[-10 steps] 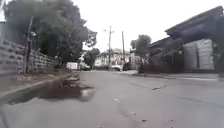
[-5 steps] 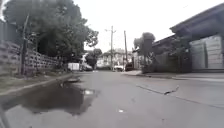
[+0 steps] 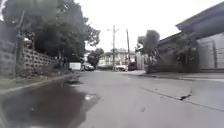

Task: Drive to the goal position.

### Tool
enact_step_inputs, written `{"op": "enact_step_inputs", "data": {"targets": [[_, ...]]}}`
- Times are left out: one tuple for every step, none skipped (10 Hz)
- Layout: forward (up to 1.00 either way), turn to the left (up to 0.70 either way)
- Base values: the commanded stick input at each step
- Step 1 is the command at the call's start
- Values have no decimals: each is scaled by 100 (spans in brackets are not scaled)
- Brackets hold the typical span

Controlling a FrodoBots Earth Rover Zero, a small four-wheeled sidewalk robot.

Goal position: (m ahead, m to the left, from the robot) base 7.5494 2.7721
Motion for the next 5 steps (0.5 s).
{"op": "enact_step_inputs", "data": {"targets": [[100, 1], [100, 5], [100, 10], [100, 11], [100, 11]]}}
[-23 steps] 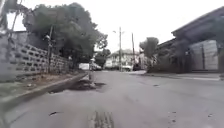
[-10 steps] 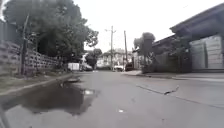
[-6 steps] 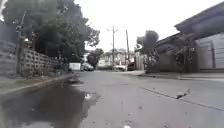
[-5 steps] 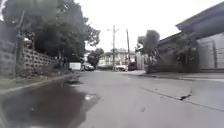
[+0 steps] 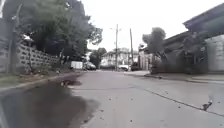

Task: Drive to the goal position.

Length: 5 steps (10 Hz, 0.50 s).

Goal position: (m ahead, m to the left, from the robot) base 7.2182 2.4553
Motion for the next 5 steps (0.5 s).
{"op": "enact_step_inputs", "data": {"targets": [[100, 11], [100, 11], [100, 11], [100, 40], [100, 40]]}}
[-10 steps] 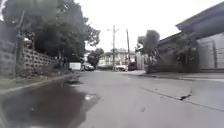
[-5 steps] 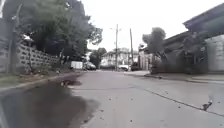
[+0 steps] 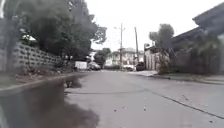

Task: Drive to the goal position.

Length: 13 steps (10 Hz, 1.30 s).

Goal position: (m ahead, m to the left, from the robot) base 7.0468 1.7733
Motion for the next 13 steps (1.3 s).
{"op": "enact_step_inputs", "data": {"targets": [[100, 40], [100, 18], [100, 2], [100, 2], [100, 0], [100, 1], [100, 1], [100, 0], [100, -13], [100, -34], [100, -40], [100, -40], [100, 0]]}}
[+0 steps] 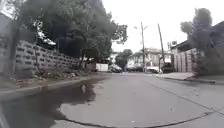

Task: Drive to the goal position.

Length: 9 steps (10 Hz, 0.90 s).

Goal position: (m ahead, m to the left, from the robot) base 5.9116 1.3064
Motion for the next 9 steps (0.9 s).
{"op": "enact_step_inputs", "data": {"targets": [[100, 0], [100, 0], [100, 0], [100, 0], [100, 0], [100, 0], [100, 0], [100, 0], [100, 0]]}}
